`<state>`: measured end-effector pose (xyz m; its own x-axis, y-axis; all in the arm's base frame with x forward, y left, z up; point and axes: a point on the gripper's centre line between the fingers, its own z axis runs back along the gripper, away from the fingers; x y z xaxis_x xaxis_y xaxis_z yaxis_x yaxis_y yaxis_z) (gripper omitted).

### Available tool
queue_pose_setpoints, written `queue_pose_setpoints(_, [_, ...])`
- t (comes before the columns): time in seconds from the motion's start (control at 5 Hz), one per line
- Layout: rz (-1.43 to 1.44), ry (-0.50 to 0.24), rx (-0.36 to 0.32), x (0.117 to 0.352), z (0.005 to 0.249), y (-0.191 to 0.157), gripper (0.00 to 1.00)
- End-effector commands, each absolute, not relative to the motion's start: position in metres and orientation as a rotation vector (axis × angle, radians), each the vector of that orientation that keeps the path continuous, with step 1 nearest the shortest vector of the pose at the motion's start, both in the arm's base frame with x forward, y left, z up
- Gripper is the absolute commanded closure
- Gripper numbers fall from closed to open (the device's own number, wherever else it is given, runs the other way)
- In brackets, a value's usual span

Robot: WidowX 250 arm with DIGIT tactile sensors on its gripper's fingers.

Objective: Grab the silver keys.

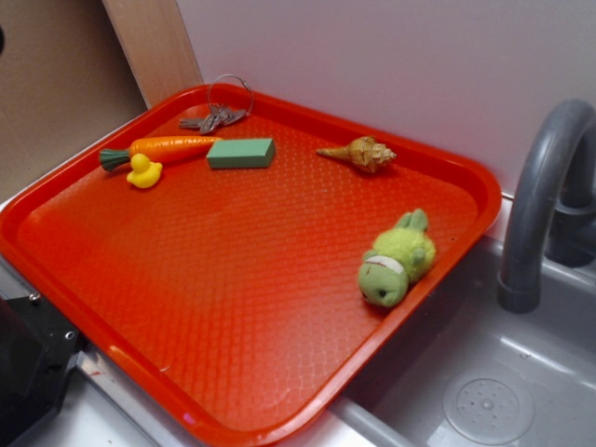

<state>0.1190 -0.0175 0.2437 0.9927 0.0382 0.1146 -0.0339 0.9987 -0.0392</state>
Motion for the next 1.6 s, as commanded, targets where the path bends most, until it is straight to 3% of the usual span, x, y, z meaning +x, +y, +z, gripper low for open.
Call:
queue_pose_setpoints(0.0, [0.036, -0.116, -0.037, 0.119, 0.244, -0.017, 0.0])
queue_pose_setpoints(0.2, [0.053, -0.235, 0.103, 0.164, 0.209, 0.029, 0.0])
queue_pose_setpoints(0.4, [0.122, -0.208, 0.151, 0.205, 0.186, 0.064, 0.0])
queue_pose_setpoints(0.6, [0.128, -0.221, 0.085, 0.253, 0.154, 0.087, 0.0])
queue_pose_setpoints(0.8, [0.133, -0.242, 0.031, 0.278, 0.139, 0.112, 0.0])
queue_pose_setpoints(1.0, [0.095, -0.303, -0.017, 0.301, 0.14, 0.125, 0.0])
queue_pose_setpoints(1.2, [0.065, -0.33, 0.011, 0.333, 0.12, 0.148, 0.0])
queue_pose_setpoints(1.4, [0.003, -0.25, 0.03, 0.358, 0.088, 0.142, 0.0])
